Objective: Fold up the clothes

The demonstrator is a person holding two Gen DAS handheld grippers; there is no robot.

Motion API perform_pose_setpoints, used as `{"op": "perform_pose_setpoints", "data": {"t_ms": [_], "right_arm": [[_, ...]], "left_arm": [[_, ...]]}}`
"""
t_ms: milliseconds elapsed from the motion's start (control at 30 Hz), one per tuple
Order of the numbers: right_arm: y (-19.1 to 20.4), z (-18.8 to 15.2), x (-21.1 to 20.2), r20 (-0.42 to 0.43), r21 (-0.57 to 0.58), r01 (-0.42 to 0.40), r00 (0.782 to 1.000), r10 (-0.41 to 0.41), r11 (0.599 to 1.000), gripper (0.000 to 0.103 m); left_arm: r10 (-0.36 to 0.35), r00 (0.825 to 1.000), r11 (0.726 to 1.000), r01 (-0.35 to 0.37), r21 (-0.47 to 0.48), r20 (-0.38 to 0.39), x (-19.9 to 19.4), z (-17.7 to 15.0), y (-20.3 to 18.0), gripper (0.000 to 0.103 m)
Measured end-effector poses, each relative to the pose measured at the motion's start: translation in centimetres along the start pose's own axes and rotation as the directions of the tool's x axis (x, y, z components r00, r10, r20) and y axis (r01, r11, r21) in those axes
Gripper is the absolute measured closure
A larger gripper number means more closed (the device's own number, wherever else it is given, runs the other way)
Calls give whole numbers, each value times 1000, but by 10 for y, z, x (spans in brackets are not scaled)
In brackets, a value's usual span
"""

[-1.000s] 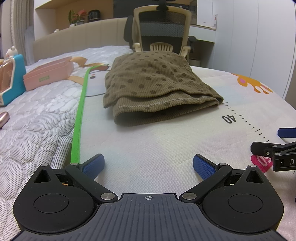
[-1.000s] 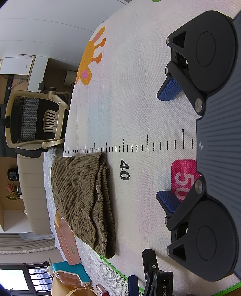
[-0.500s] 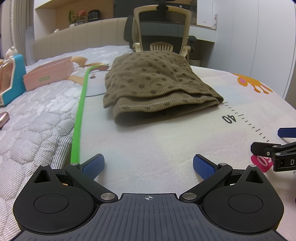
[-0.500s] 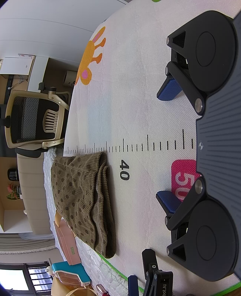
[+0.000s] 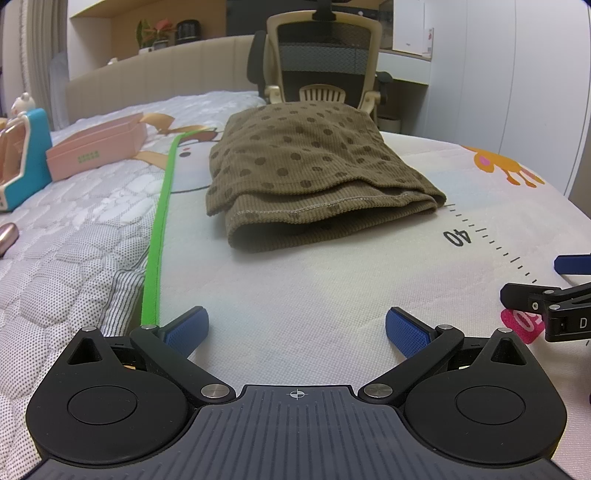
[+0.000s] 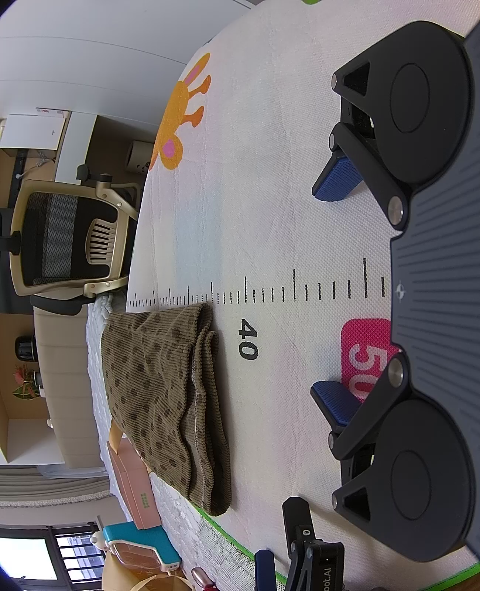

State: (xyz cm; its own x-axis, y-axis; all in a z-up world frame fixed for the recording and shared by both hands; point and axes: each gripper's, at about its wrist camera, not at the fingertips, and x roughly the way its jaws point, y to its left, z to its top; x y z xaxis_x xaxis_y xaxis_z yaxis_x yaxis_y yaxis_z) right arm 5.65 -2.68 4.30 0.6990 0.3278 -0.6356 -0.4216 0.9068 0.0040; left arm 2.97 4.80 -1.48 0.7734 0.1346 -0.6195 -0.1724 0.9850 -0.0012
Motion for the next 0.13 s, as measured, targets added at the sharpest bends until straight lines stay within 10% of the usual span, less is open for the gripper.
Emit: {"op": "perform_pose_setpoints", "data": {"t_ms": [133], "right_arm": [[0, 0, 0, 0, 0, 0, 1000, 0, 1000, 0]], "left_arm": [[-3, 1000, 1000, 3, 0, 3, -1, 0, 0, 0]]}}
